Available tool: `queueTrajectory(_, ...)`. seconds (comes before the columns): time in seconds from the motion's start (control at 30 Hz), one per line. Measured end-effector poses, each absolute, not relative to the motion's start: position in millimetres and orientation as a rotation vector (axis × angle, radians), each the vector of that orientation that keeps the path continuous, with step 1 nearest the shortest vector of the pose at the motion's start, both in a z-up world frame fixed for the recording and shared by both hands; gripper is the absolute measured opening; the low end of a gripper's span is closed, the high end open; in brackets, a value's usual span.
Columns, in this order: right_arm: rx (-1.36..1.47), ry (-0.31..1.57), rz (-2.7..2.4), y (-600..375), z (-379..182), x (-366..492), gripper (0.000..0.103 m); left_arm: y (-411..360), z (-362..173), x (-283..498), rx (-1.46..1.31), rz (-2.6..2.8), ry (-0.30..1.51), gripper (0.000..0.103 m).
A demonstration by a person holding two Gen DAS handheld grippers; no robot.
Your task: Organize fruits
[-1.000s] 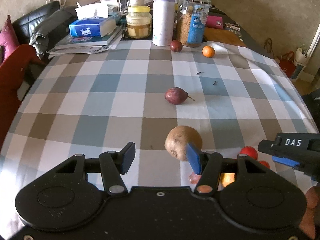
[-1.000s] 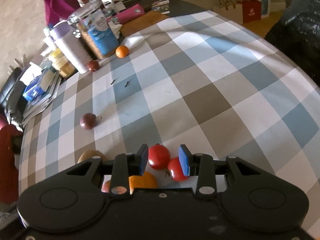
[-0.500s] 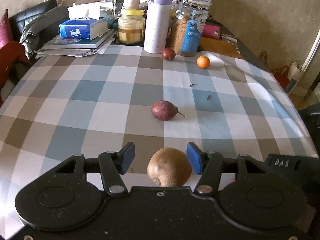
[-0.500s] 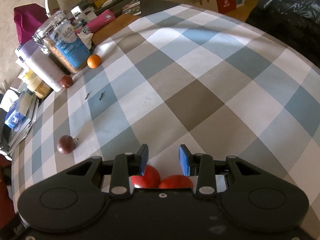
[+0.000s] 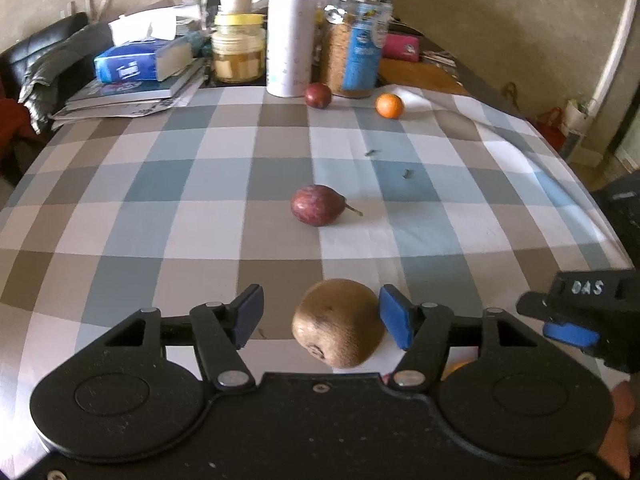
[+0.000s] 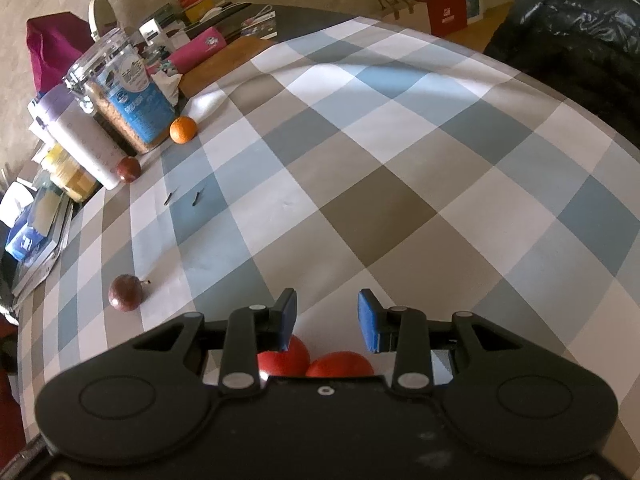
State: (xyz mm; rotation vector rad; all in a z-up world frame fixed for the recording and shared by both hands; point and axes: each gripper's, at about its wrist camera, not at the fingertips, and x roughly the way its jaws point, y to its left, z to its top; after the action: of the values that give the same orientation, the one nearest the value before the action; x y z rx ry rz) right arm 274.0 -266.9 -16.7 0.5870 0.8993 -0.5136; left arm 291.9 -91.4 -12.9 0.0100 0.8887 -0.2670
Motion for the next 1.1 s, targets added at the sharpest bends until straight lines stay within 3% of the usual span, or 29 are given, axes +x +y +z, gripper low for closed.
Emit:
queueTrajectory(0.3, 0.587, 0.908, -0.496, -265.7, -17.5, 274.3, 0.037, -104.9, -23.8, 288.5, 0.102, -0.279, 0.920, 0.068)
queueTrajectory(0.47, 0.594, 0.915, -0.488, -266.2, -18.7, 274.7, 0.037, -102.7, -26.4, 291.7, 0.077, -0.280, 0.935, 0.067)
queueTrajectory(0.53, 0.594, 0.921, -0.483, -265.9, -19.3, 275.3, 0.037, -102.6, -27.0, 292.1, 0.063, -0.300, 0.939, 0.061)
queueTrajectory(1.1, 0.563, 0.928, -0.430, -258.1, -18.6, 277.3, 0.037, -62.7, -27.3, 308.3, -0.092, -0.044, 0.949, 0.060)
